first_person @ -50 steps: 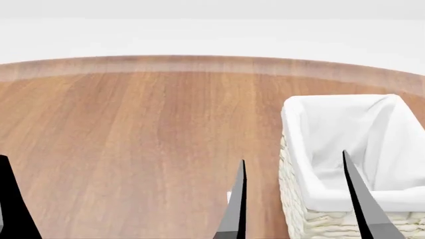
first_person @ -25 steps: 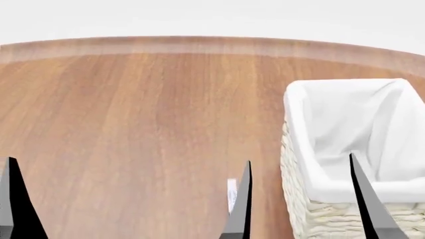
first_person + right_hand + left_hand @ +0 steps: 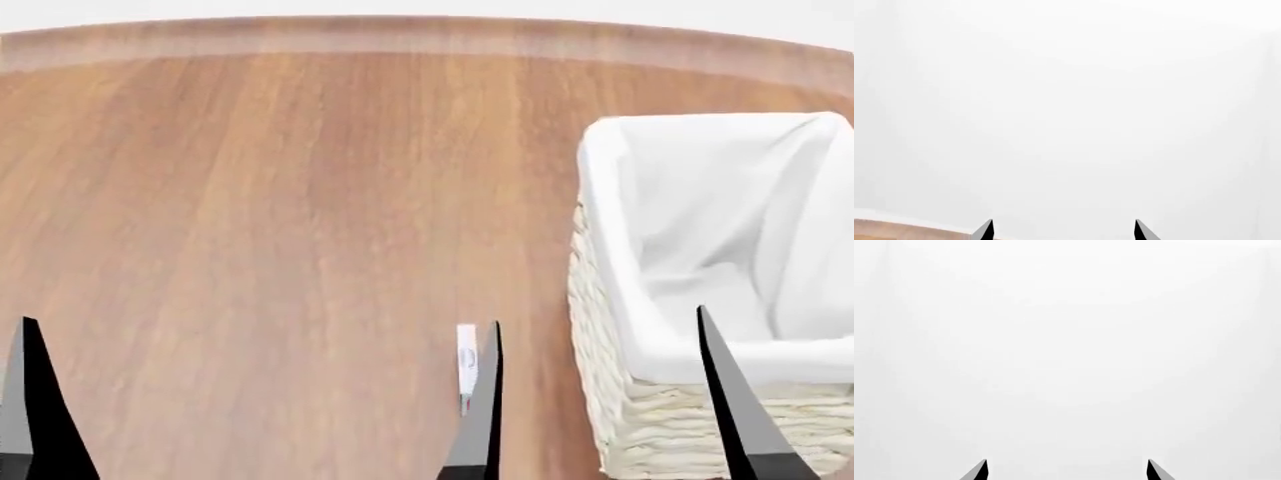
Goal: Pick up the alphabet soup and the cream cheese box, and put them in the basket.
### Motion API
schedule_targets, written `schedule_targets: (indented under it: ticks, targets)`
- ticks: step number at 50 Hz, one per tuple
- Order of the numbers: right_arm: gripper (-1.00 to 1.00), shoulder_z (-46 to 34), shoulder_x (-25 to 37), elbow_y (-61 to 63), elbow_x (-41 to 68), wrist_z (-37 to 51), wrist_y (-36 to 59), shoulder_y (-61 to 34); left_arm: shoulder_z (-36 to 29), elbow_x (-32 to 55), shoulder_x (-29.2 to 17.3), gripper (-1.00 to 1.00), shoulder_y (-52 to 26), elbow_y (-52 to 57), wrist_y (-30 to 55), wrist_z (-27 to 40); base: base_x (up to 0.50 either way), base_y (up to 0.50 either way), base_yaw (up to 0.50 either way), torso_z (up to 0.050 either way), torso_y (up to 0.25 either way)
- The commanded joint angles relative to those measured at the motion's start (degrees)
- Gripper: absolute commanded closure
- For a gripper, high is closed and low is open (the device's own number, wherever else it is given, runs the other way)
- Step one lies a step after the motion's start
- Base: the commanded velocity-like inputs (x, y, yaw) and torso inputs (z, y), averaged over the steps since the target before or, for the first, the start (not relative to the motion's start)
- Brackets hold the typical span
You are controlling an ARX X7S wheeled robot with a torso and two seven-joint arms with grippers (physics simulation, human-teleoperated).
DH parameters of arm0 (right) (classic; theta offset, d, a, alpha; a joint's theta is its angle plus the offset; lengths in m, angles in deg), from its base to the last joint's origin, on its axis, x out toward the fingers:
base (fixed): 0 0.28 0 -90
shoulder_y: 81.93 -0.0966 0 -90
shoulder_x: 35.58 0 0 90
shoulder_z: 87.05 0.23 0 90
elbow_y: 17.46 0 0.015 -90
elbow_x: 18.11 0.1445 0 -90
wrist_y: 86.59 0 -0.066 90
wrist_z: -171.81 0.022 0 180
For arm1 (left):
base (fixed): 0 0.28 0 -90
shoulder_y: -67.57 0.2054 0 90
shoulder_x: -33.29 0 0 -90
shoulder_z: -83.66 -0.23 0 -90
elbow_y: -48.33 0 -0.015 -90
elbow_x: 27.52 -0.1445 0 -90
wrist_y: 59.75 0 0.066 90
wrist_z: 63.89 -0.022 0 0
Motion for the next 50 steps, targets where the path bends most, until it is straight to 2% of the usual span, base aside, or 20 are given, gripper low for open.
schedule_targets:
  ticks: [1,50]
  targets:
    - [-1.00,0.22,0.31,-0.51,0.72,0.28,-0.44,-0.17,-0.45,-0.67,-0.22,-1.00,-0.23,-0.29,0.05,0.37,0.00,0.00,0.00,0.000,-0.102]
    - [-1.00,-1.09,1.31,-1.49,1.03,1.54,-0.85,-0.06,-1.10,-0.70,-1.15,-1.00,0.18,-1.36,-1.27,1.56,0.00,0.00,0.00,0.000,-0.103]
